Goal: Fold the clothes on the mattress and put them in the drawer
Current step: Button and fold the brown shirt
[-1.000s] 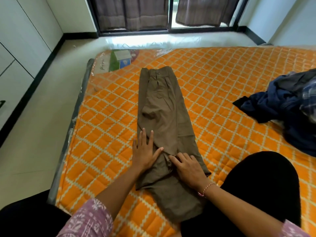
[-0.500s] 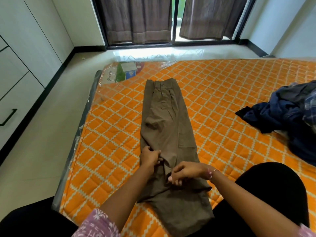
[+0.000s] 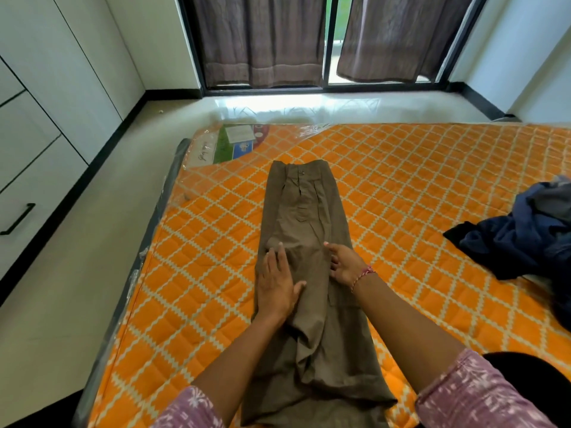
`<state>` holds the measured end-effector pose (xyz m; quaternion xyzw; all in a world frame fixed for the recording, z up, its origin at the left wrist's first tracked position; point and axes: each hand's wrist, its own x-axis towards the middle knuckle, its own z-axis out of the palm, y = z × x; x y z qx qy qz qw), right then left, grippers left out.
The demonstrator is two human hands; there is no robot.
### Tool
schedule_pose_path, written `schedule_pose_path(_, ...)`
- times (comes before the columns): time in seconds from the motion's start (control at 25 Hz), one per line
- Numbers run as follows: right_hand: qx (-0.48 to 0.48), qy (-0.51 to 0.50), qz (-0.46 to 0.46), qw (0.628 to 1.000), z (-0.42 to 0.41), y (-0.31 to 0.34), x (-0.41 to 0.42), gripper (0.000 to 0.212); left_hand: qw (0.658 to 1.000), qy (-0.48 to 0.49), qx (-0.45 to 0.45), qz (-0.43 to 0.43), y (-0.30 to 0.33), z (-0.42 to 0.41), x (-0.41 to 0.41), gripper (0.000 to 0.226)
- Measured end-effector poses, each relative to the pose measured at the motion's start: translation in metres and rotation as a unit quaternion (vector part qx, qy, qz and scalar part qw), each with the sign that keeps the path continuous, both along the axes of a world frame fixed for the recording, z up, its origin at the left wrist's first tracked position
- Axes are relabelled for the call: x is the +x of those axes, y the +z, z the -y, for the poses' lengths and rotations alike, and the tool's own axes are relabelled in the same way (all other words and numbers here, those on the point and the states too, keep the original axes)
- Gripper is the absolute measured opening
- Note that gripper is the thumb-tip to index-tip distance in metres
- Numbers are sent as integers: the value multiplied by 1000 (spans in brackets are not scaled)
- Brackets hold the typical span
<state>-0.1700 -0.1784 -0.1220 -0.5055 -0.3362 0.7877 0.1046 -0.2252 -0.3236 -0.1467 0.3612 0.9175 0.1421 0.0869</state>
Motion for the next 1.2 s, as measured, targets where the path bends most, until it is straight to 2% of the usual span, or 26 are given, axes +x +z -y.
schedule_pose_path(0.12, 7, 16, 6, 1000, -20, -3, -12, 24, 999, -37, -9, 34, -16, -5, -9, 102)
schedule_pose_path(0.24, 9, 38, 5, 999, -32, -2, -25, 36, 998, -57, -30, 29, -29, -4, -8, 115)
schedule_pose_path(0.32, 58, -4, 23, 998, -42, -5, -33, 34, 998, -55, -4, 11, -38, -3, -7, 107)
schedule_pose_path(0.4, 177, -76, 101, 976, -52, -14, -37, 30, 999, -45, 18, -8, -43, -1, -7, 95)
schedule_pose_path(0.44, 266, -78, 167, 946, -56, -17, -39, 30, 999, -45, 17, 0, -40, -2, -8, 95)
schedule_pose_path(0.48, 369, -48, 233, 898, -58, -18, -41, 30, 999, -50, 16, 8, -39, -3, -8, 97)
schedule_pose_path(0.56, 545, 52, 258, 796, -70, -22, -55, 31, 998, -54, -9, 0, -31, -10, -12, 96)
schedule_pose_path(0.64, 630, 155, 222, 728, -84, -20, -83, 32, 998, -42, -3, -36, -23, -27, -27, 89)
schedule_pose_path(0.68, 643, 198, 225, 705, -90, -19, -100, 36, 999, -37, -2, -30, -24, -34, -36, 86)
schedule_pose_path(0.72, 636, 225, 246, 696, -96, -20, -117, 43, 999, -37, -9, -34, -26, -40, -44, 84)
schedule_pose_path(0.76, 609, 230, 281, 705, -100, -21, -130, 52, 998, -43, -20, -32, -31, -44, -50, 83)
schedule_pose_path(0.84, 518, 176, 334, 767, -114, -27, -150, 64, 998, -55, -25, -28, -41, -49, -56, 84)
schedule_pose_path(0.92, 442, 109, 313, 833, -137, -36, -158, 57, 997, -59, -24, -33, -49, -47, -53, 82)
schedule_pose_path(1.04, 365, 59, 154, 916, -173, -39, -161, 20, 997, -55, -19, -45, -55, -46, -50, 79)
schedule_pose_path(1.12, 294, 29, 21, 955, -187, -31, -167, 5, 996, -43, -18, -70, -57, -47, -49, 78)
schedule_pose_path(1.2, 269, 34, -30, 962, -194, -29, -174, 15, 997, -33, -13, -67, -54, -48, -49, 78)
